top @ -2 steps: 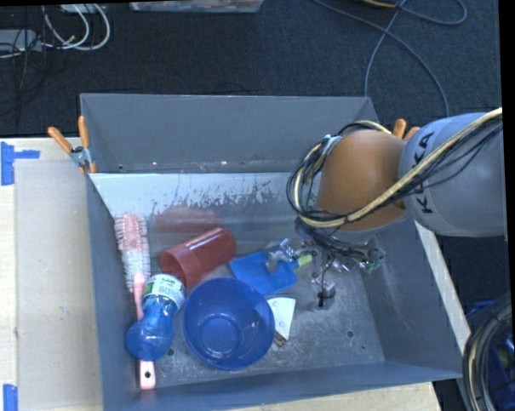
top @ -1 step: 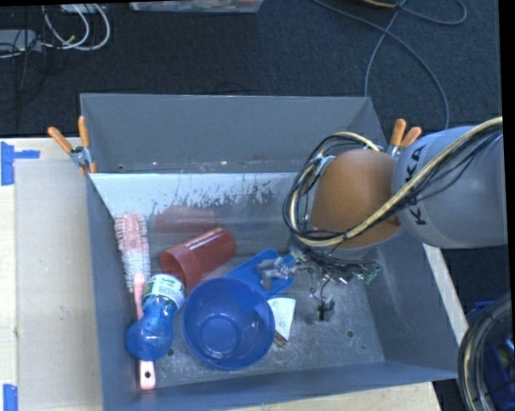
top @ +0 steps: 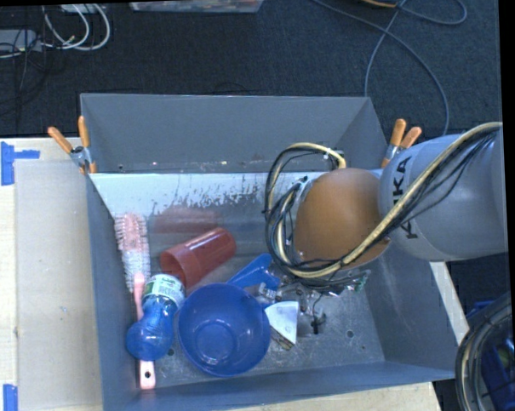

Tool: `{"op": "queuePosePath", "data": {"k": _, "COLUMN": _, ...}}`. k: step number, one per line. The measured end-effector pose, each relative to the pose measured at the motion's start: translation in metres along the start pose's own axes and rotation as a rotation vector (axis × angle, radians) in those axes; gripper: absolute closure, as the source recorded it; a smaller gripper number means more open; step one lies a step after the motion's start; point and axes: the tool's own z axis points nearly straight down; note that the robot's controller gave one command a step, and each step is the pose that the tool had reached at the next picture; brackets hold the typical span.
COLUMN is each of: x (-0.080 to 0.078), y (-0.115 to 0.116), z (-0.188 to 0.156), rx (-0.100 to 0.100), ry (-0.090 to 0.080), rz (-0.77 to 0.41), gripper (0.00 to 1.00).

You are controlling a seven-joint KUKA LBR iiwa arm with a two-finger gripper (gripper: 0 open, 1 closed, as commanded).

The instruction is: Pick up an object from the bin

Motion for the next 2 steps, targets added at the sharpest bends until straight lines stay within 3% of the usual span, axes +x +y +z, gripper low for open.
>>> {"op": "queuePosePath", "data": {"k": 1, "x": 0.0109, "y": 0.0289, "z": 0.0002, "rx": 0.000, "ry": 0.001, "rz": 0.041, "gripper": 1.00}}
{"op": "queuePosePath", "data": {"k": 2, "x": 0.0109, "y": 0.0289, "z": 0.0002, "rx": 0.000, "ry": 0.001, "rz": 0.041, "gripper": 1.00}}
